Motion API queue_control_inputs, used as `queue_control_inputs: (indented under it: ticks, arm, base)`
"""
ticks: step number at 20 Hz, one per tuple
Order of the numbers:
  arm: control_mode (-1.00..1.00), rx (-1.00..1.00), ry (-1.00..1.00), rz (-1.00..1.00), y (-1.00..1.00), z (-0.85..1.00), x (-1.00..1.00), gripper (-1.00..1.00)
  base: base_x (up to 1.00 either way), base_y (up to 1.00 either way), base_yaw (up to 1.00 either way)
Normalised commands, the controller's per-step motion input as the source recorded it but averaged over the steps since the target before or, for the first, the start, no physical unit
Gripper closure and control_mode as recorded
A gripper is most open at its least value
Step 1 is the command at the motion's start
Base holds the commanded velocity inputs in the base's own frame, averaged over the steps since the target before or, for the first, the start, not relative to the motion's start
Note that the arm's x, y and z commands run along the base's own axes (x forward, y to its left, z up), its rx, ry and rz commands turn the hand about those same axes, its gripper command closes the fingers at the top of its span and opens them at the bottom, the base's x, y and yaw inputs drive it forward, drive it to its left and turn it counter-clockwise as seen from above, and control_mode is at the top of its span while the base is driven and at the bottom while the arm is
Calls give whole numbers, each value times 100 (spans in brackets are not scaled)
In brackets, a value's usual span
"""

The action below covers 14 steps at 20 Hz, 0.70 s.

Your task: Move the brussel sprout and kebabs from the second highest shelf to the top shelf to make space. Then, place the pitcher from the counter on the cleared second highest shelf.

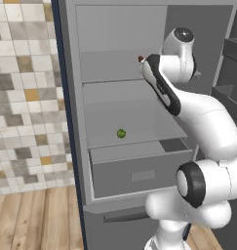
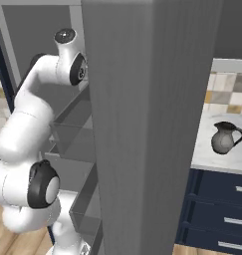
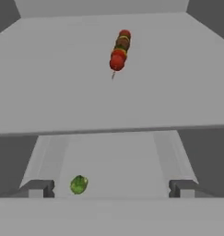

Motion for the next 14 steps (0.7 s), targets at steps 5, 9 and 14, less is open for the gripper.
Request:
queue_control_inputs:
  ticks: [5, 9, 14]
  arm:
    - [-100, -1, 9, 0, 27, -39, -98, -100]
    - [-100, 0, 12, 2, 22, -56, -81, -100]
    - [-100, 0, 8, 4, 23, -61, -47, -100]
  base:
    - [0, 0, 0]
    - [0, 0, 0]
    - [0, 0, 0]
